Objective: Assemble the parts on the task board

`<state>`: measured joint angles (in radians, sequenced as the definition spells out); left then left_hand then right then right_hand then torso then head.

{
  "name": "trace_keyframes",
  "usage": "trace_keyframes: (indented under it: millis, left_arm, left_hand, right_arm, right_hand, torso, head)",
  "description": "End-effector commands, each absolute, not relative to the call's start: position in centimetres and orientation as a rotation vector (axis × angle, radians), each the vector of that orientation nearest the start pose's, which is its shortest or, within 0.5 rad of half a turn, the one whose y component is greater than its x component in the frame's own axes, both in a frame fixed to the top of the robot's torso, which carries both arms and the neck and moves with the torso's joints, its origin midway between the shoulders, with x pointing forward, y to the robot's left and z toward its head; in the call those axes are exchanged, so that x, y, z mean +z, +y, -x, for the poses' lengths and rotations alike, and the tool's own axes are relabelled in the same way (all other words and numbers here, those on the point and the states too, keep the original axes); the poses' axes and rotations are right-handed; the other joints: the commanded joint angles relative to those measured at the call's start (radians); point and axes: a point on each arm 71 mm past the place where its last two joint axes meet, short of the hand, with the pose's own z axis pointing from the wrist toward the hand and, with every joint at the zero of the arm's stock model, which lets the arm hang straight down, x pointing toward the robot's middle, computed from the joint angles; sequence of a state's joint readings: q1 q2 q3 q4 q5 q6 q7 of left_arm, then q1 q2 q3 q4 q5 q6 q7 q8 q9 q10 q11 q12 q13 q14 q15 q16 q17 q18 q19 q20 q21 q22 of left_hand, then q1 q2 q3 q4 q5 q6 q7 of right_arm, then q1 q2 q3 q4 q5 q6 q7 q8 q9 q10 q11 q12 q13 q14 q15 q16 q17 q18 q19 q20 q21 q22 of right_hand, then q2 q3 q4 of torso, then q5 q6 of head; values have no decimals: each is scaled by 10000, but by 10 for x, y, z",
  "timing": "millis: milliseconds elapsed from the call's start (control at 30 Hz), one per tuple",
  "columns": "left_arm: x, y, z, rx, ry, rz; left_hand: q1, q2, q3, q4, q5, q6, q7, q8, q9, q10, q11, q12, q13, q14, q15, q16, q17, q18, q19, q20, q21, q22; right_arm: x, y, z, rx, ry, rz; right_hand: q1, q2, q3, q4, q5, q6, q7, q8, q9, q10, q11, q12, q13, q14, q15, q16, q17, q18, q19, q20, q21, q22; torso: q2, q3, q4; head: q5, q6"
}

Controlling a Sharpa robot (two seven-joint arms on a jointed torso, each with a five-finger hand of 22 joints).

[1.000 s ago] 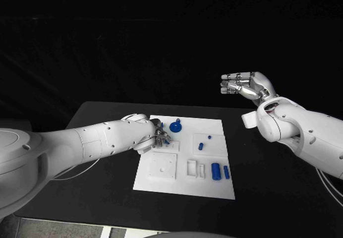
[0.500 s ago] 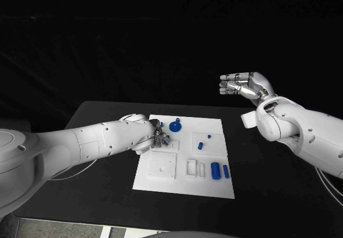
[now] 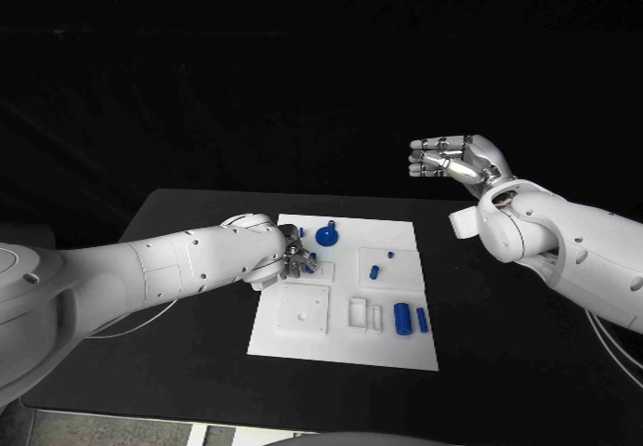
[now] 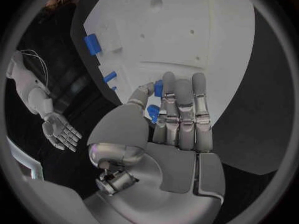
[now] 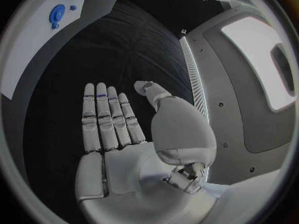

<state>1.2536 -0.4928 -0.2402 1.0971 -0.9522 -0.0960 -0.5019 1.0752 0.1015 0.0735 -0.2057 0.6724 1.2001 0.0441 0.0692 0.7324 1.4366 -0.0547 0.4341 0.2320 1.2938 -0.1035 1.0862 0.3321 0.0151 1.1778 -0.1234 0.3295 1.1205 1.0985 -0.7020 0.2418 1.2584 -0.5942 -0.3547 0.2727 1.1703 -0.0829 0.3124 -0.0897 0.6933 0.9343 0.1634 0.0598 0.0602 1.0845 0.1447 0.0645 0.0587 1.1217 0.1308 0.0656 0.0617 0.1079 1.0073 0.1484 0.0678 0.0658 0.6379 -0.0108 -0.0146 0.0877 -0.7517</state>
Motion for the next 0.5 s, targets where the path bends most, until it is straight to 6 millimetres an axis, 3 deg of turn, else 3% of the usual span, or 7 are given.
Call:
trace_keyframes:
  millis: [33, 167, 200, 500]
  left_arm:
    - [-275, 169, -532, -2834, 22450, 3363]
    - [-275, 169, -532, -2811, 22452, 3370]
    - [-275, 169, -533, -2796, 22451, 3375]
    - [-275, 170, -533, -2611, 22450, 3121]
  left_hand:
    - [133, 13, 827, -760, 51, 594, -563, 35, 2476, 67, -99, 34, 9, 13, -31, -9, -10, -151, 72, -2, -35, 9]
    - [133, 13, 827, -760, 51, 594, -563, 35, 2476, 67, -99, 34, 9, 13, -31, -9, -10, -151, 72, -2, -35, 9]
    - [113, 11, 825, -750, 71, 587, -559, 38, 2487, 55, -94, 40, 18, 24, -27, 3, -16, -151, 595, 17, -1432, 1223]
    - [113, 20, 819, -749, 51, 581, -561, 39, 2490, 48, -92, 40, 17, 18, -24, -8, -26, -151, 636, 20, -1538, 1301]
  right_arm:
    - [-149, -222, -547, 12791, 13439, -7042]
    - [-149, -222, -547, 12787, 13445, -7053]
    - [-149, -222, -547, 12788, 13449, -7055]
    - [-149, -220, -548, 12850, 13469, -7032]
  right_hand:
    - [-105, 35, 31, -32, 39, -66, 15, -13, -17, -55, 3, -40, -9, -27, 67, -35, -11, 91, -19, -24, -3, -17]
    - [-110, 35, 25, -35, 45, -94, 18, -16, -19, -67, 6, -41, -9, -44, 68, -36, -12, 90, -34, -18, -4, -17]
    - [-110, 35, 25, -35, 45, -94, 18, -16, -19, -67, 6, -41, -9, -44, 68, -36, -12, 90, -34, -18, -4, -17]
    - [-115, 45, 14, -52, 50, -95, 21, -14, -18, -74, 10, -40, -9, -55, 71, -33, -11, 95, -52, -14, -1, -17]
  torso:
    - [2, -3, -1]
    - [4, -1, 1]
    - [5, -2, 3]
    - [10, 1, -4]
  head:
    - [-16, 29]
    - [-3, 30]
    - [-5, 29]
    - [31, 10]
